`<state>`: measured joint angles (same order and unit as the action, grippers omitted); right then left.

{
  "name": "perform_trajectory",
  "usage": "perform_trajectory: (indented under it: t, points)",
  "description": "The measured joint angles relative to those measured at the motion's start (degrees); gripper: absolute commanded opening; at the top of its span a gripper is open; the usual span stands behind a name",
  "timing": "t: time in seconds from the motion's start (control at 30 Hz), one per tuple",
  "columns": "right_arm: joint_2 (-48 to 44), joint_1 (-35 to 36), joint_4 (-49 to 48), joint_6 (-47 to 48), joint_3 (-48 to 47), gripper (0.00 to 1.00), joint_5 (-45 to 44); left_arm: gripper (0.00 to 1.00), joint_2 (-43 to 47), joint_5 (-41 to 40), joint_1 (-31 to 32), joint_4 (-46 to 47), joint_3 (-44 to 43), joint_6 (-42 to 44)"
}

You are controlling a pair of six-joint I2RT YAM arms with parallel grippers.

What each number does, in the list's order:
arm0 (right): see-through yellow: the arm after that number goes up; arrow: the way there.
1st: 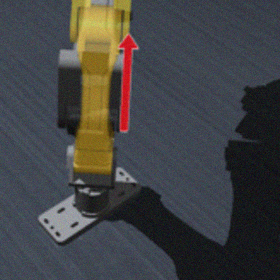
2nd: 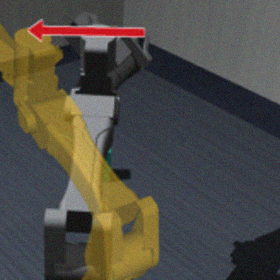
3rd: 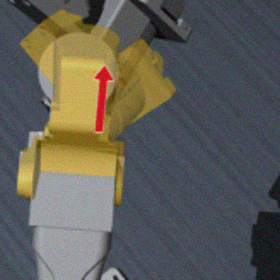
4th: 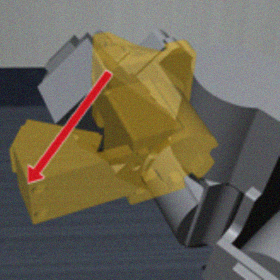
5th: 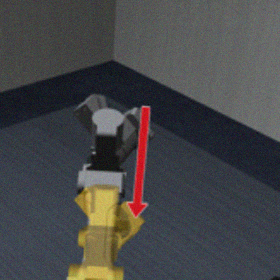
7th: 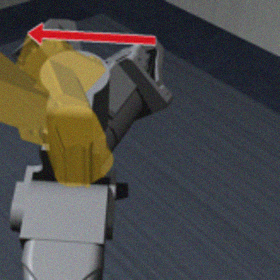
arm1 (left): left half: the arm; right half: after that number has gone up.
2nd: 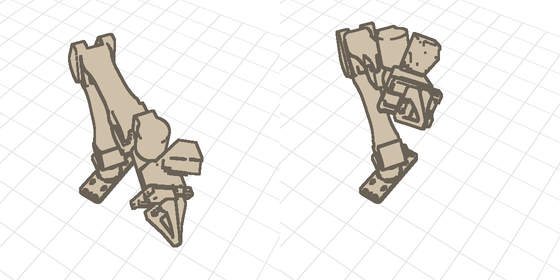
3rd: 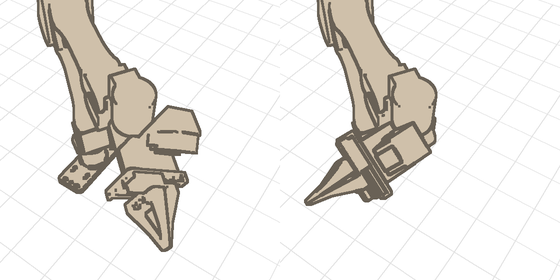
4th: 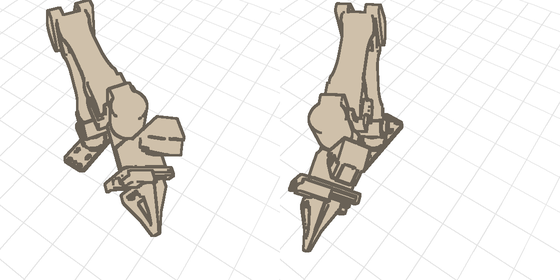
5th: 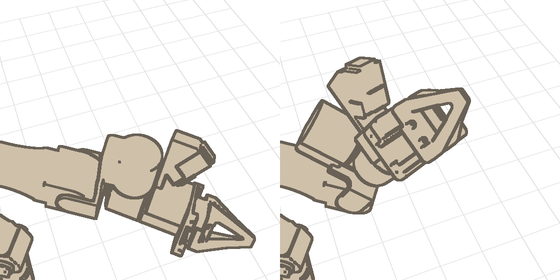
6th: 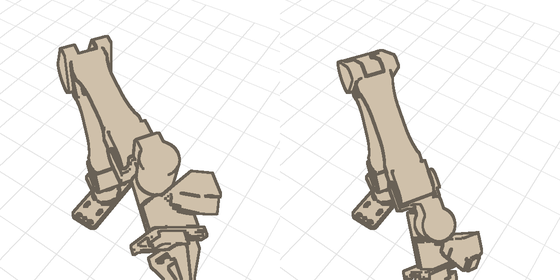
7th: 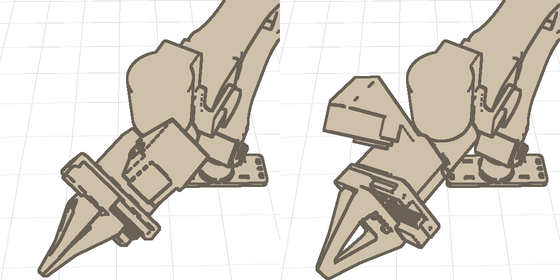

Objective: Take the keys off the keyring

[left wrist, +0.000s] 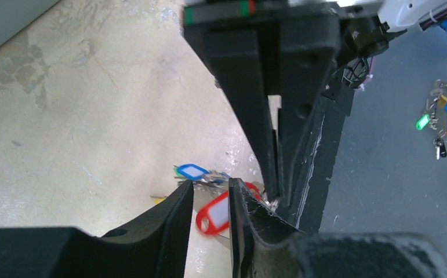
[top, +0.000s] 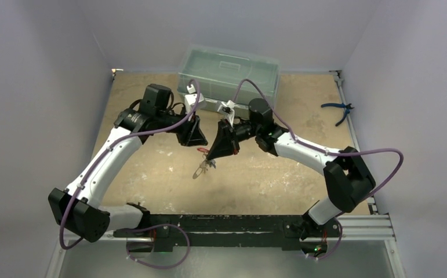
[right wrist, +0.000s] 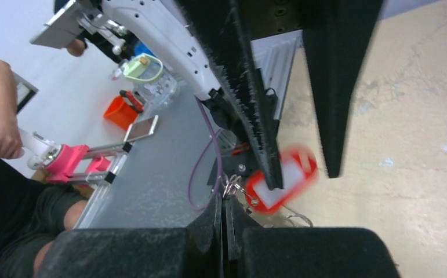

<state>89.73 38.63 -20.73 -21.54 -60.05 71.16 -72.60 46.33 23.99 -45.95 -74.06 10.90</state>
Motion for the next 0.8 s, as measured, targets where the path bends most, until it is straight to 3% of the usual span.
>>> perform_trajectory:
  t: [0.2, 0.33, 0.53, 0.67, 0.8]
  points:
    - [4.26, -0.48, -33.29, -26.97, 6.86, 0.0, 2.64, 0.42, -2.67, 1.99, -2.58, -0.94, -0.76, -1.49]
    - [10.29, -1.92, -52.22, -45.31, 6.88, 0.0, 3.43, 0.43, -3.34, 5.33, -7.26, -2.84, -1.11, -1.46]
    - [11.58, -2.67, -61.72, -54.6, 6.91, 0.0, 3.39, 0.34, -0.15, 9.31, -10.73, -3.48, -1.86, -0.76]
    - [9.03, -2.64, -60.43, -52.26, 7.08, 0.0, 3.13, 0.28, 4.04, 12.57, -10.73, -4.61, -0.63, 0.74]
    - [6.14, -2.67, -57.46, -48.76, 7.08, 0.0, 2.78, 0.28, 5.4, 16.35, -10.67, -4.76, 1.38, 0.83]
